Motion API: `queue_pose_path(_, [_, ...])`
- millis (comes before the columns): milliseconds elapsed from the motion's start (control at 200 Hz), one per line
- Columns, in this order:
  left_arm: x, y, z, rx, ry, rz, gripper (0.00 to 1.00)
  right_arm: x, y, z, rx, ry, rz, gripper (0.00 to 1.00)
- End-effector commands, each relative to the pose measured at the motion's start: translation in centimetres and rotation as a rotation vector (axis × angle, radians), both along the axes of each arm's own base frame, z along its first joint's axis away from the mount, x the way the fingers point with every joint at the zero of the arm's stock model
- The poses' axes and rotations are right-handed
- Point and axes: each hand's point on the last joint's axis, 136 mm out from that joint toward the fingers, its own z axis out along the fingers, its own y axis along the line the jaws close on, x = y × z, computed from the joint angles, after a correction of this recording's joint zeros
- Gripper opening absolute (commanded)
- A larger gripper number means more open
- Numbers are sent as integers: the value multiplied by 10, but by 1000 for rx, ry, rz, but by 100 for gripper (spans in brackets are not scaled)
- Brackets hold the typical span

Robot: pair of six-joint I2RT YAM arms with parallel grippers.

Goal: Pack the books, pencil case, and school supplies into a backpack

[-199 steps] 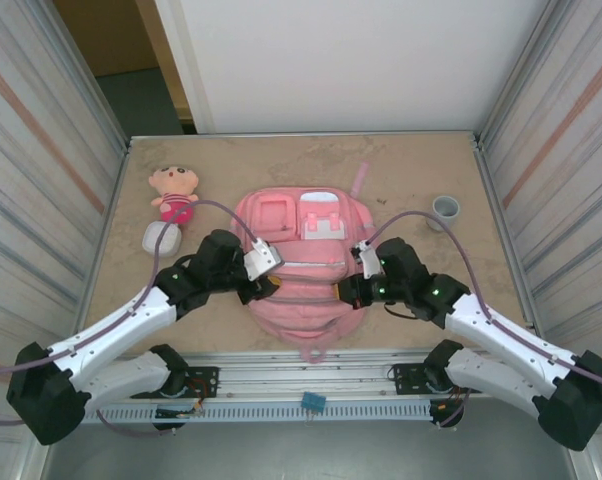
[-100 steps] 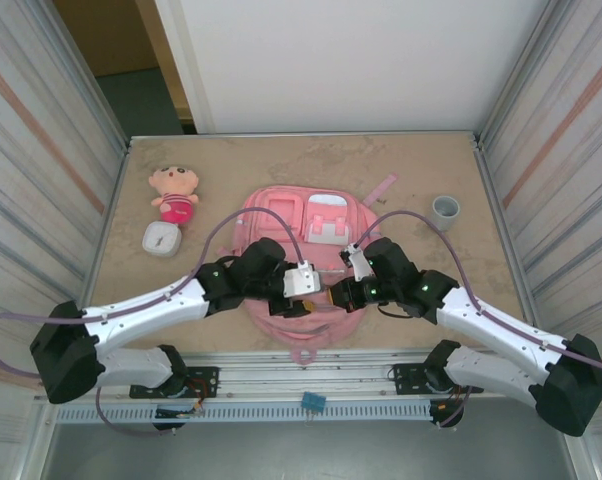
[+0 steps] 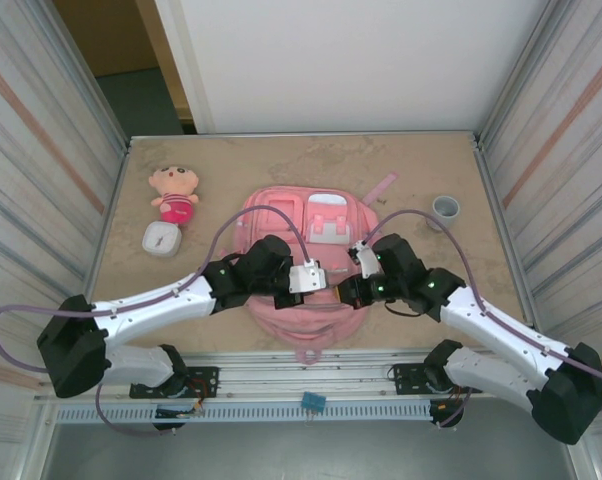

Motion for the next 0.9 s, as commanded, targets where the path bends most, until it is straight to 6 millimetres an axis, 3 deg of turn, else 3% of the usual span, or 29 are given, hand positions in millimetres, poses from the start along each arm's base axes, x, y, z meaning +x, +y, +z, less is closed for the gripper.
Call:
queue_pose_path(0, [5,20,-5,53,-18,46,0,10,-18,13,39,-30,-38,0])
queue_pose_path(150, [2,44,-9,85,-6,85,0,18,-37,11,49,-27,-81,0])
queue_pose_path(291, [-11,45,0,40,-3,41,0,19,-32,18,78,-24,-43,0])
queue_pose_path(451, [-14,25,30,-80,-12,12,43,6,-9,31,104,-63,60,0])
queue_pose_path(586, [-10,4,44,-98,-26,-12,56,-4,5,35,104,-85,108,0])
queue_pose_path(812, [-2,-23,21,-16,-12,-60,58,-18,23,40,127,-100,164,0])
queue_pose_path(892, [-1,-27,12,3,-4,-70,45,-19,22,37,118,-97,163,0])
